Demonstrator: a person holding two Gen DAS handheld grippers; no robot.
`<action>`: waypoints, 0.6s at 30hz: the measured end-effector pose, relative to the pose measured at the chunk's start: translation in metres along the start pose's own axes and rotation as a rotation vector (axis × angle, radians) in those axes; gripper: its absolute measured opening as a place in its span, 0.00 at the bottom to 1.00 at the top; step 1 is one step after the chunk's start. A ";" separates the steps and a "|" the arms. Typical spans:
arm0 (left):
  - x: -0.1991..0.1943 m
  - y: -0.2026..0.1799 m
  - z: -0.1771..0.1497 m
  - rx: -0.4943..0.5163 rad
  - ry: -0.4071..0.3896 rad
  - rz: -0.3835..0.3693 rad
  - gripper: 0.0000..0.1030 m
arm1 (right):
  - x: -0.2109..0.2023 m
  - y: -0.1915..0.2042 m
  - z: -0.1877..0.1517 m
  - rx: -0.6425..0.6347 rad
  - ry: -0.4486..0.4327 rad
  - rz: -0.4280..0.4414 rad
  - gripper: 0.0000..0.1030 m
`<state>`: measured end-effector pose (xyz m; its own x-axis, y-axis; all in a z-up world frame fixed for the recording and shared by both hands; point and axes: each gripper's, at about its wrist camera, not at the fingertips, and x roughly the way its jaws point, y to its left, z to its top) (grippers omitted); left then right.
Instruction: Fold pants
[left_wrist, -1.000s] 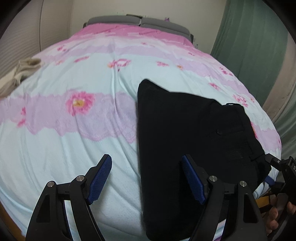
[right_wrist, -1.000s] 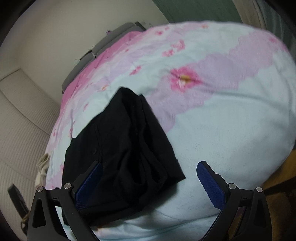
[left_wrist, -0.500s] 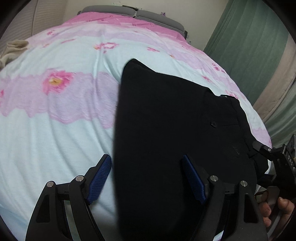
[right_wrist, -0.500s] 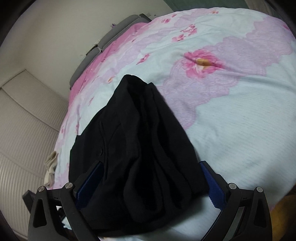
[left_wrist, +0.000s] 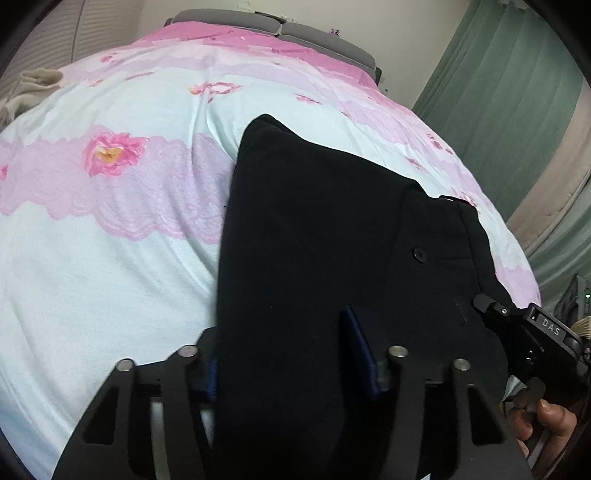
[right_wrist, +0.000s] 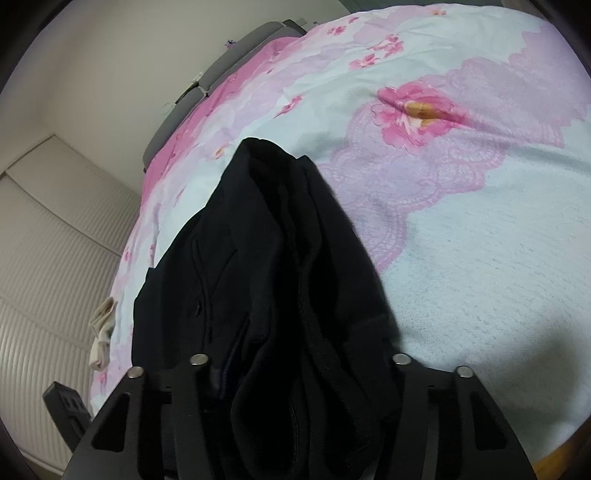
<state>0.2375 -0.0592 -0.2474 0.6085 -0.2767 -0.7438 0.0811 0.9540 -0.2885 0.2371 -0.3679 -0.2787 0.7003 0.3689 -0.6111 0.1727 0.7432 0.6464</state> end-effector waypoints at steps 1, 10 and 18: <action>-0.002 -0.001 0.001 0.001 -0.002 0.008 0.42 | -0.001 0.001 0.000 -0.006 -0.001 0.000 0.43; -0.026 -0.009 0.017 0.013 -0.009 0.051 0.25 | -0.021 0.025 0.001 -0.072 -0.038 0.062 0.30; -0.057 -0.010 0.023 0.007 -0.007 0.027 0.22 | -0.045 0.037 -0.005 -0.065 -0.064 0.118 0.30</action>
<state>0.2207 -0.0505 -0.1883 0.6161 -0.2500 -0.7469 0.0705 0.9620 -0.2639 0.2092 -0.3541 -0.2295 0.7562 0.4208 -0.5011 0.0428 0.7324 0.6796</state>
